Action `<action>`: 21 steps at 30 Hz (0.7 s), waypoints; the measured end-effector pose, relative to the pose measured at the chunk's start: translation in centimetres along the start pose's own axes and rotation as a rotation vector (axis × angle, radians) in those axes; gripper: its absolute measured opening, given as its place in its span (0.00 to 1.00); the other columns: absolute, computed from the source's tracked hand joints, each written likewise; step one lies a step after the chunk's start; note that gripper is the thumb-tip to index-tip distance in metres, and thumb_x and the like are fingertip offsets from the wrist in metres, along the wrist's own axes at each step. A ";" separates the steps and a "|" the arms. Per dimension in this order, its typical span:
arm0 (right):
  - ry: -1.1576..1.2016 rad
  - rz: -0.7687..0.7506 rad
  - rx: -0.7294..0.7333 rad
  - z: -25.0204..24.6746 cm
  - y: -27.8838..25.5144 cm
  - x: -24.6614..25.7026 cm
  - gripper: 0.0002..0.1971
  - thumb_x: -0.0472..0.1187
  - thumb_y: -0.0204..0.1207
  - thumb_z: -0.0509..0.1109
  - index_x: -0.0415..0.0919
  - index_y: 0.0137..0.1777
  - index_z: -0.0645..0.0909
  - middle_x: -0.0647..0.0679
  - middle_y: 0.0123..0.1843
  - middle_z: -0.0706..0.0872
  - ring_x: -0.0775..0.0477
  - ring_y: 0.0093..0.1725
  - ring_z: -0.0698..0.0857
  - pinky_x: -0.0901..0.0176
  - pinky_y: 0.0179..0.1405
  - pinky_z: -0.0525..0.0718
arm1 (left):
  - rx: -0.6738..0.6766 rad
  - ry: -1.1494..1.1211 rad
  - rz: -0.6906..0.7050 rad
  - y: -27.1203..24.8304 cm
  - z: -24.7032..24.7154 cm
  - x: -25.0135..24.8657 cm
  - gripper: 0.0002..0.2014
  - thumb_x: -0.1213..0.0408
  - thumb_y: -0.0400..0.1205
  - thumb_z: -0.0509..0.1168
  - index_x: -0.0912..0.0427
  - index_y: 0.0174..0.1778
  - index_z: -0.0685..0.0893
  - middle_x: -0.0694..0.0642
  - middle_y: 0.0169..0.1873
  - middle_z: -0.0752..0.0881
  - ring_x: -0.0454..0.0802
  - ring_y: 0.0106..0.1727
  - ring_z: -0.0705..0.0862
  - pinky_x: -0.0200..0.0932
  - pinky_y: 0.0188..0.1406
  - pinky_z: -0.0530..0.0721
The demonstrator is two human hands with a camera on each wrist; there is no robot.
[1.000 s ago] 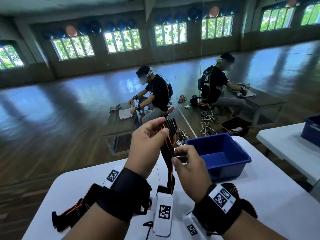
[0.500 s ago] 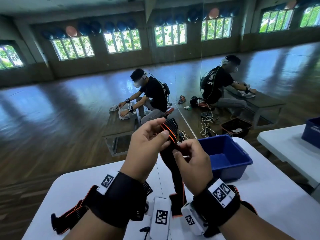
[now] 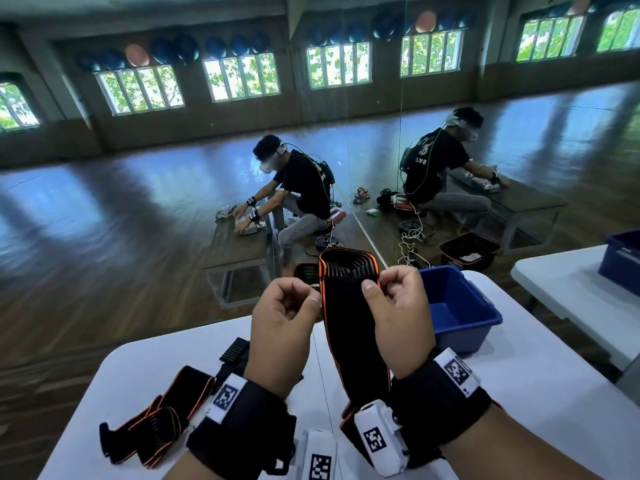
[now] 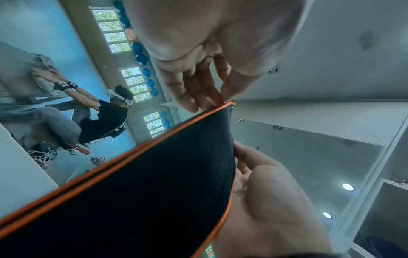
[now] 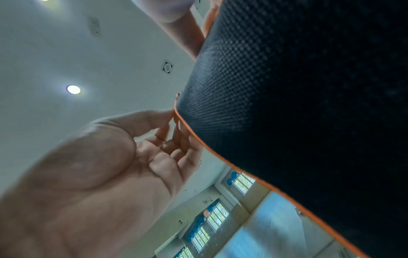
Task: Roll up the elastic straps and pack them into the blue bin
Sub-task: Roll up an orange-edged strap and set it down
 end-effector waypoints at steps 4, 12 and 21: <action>-0.034 -0.001 0.021 0.4 -0.3 0.4 0.09 0.35 0.77 0.73 0.49 0.43 0.77 0.49 0.39 0.86 0.42 0.42 0.86 0.34 0.50 0.85 | 0.006 -0.045 -0.005 -0.5 0.4 0.2 0.09 0.78 0.85 0.63 0.59 0.45 0.81 0.57 0.40 0.86 0.51 0.42 0.84 0.51 0.45 0.87; -0.025 -0.012 0.153 2.0 -0.7 0.5 0.07 0.36 0.77 0.72 0.51 0.45 0.80 0.48 0.41 0.88 0.43 0.43 0.88 0.33 0.49 0.86 | 0.074 -0.063 0.011 -1.2 1.1 0.0 0.09 0.68 0.78 0.65 0.54 0.49 0.87 0.50 0.44 0.88 0.46 0.47 0.85 0.41 0.47 0.82; -0.132 -0.045 0.336 3.5 -1.9 -0.8 0.06 0.45 0.72 0.72 0.54 0.46 0.78 0.52 0.42 0.85 0.50 0.43 0.85 0.40 0.48 0.86 | 0.021 0.028 -0.041 -0.9 -0.1 1.8 0.18 0.76 0.77 0.66 0.47 0.53 0.87 0.46 0.50 0.91 0.44 0.56 0.88 0.40 0.54 0.85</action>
Point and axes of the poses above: each hand's wrist, its own y-axis towards the middle knuckle, its own z-axis out of the palm, x = y × z, the point moved 9 cm from there along y, towards the middle knuckle
